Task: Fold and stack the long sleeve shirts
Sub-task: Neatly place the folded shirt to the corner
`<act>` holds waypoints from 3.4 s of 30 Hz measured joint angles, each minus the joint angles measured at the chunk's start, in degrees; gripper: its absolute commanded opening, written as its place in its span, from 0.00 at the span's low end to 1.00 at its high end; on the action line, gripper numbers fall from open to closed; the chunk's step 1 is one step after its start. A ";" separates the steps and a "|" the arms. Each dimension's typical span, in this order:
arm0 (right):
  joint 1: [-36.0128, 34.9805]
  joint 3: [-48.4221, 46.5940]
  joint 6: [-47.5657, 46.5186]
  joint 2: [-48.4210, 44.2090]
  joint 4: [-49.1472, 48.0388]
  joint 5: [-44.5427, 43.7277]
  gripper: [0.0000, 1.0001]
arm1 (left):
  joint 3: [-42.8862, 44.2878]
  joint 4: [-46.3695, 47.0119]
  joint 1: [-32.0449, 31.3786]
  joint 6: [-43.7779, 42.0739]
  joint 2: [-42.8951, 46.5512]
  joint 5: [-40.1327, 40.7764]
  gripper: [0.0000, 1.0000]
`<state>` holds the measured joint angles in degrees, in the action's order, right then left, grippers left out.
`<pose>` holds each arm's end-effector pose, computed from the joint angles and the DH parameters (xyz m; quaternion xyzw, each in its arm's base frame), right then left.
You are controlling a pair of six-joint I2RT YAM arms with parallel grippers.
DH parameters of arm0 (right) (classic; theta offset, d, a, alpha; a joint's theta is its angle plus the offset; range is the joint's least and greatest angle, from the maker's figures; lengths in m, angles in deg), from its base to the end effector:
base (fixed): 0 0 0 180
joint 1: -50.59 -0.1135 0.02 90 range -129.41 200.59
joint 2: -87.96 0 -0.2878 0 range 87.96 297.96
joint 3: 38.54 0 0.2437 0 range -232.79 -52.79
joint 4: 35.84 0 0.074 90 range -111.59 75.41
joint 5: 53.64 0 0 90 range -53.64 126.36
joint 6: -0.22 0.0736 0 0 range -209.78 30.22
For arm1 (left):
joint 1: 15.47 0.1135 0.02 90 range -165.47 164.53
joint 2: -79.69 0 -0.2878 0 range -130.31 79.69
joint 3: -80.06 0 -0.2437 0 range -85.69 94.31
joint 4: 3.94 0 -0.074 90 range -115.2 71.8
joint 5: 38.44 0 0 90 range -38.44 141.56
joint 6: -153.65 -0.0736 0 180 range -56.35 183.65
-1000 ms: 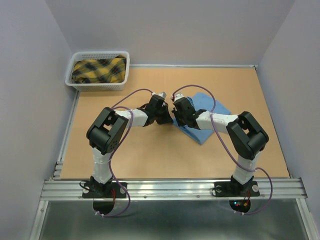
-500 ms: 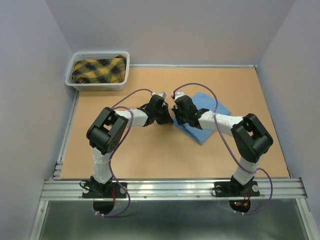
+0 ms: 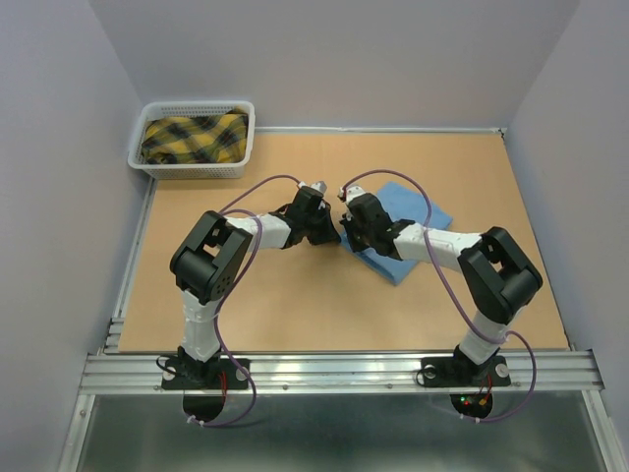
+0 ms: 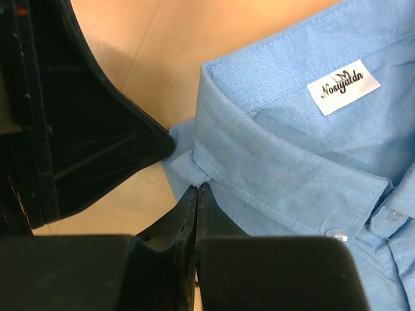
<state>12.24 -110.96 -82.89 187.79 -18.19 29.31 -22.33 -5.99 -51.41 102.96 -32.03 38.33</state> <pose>0.3109 0.2345 0.1808 -0.2274 0.8942 0.0943 0.3740 0.3511 -0.2753 0.1583 0.0261 0.8869 -0.3559 0.2935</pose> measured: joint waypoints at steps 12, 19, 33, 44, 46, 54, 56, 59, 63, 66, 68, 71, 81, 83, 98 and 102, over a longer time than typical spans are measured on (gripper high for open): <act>-0.02 1.75 0.94 -1.14 -0.44 1.92 0.01 | 0.00 -0.02 -0.02 0.31 0.00 -0.17 0.00; -0.24 1.75 2.12 -1.14 -1.36 1.97 0.01 | -0.02 -0.02 0.00 0.42 0.00 -0.20 0.00; -0.37 1.77 3.43 1.29 -4.11 3.32 0.13 | -1.27 1.99 0.00 0.90 0.26 -0.22 0.03; -0.72 2.82 3.65 -0.85 -4.20 3.45 0.47 | -4.57 1.09 0.04 1.53 4.57 0.48 0.24; -0.76 2.82 3.63 -3.06 -4.04 3.45 0.52 | -5.03 0.11 0.07 1.62 6.21 0.90 0.28; -0.76 2.82 4.04 -11.87 -3.63 0.76 0.60 | -5.64 -4.07 0.37 1.64 15.13 3.74 0.54; -0.74 2.97 4.85 -12.83 -2.71 -0.70 0.60 | -5.64 -4.81 0.42 1.64 17.33 4.33 0.52; -0.24 4.55 7.02 -15.04 -1.36 -2.51 0.60 | -5.60 -5.20 0.39 1.66 19.63 4.46 0.41; 4.20 8.33 11.39 -20.28 1.20 -1.31 0.58 | -3.74 -5.20 -0.98 1.62 18.67 2.82 0.33; 11.10 11.37 14.49 -24.87 2.03 1.36 0.57 | -0.48 -4.26 -2.99 1.68 15.32 0.68 0.25; 15.69 13.42 16.76 -27.80 2.62 4.26 0.56 | 2.03 -2.69 -4.39 1.73 12.00 -0.98 0.21; 20.17 15.87 19.47 -30.16 2.67 9.68 0.55 | 3.17 -0.52 -5.60 1.86 8.33 -2.99 0.15; 23.23 21.31 27.58 -29.55 0.46 28.52 0.49 | 2.34 3.08 -5.42 1.92 -0.09 -4.81 0.13; 23.39 23.45 29.68 -28.57 -2.86 32.13 0.48 | 1.68 3.45 -5.40 1.95 -0.50 -4.83 0.12; 33.22 41.99 38.27 -18.03 -27.54 45.88 0.40 | -1.16 6.43 -3.96 1.97 -1.07 -4.79 0.12; 37.77 44.06 38.03 -18.10 -29.62 48.54 0.39 | -1.99 7.15 -3.34 2.16 -1.18 -5.11 0.12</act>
<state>50.01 -66.90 -44.86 169.69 -47.80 77.85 -24.32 1.16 -54.76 105.12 -33.21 33.22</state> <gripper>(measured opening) 0.394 0.123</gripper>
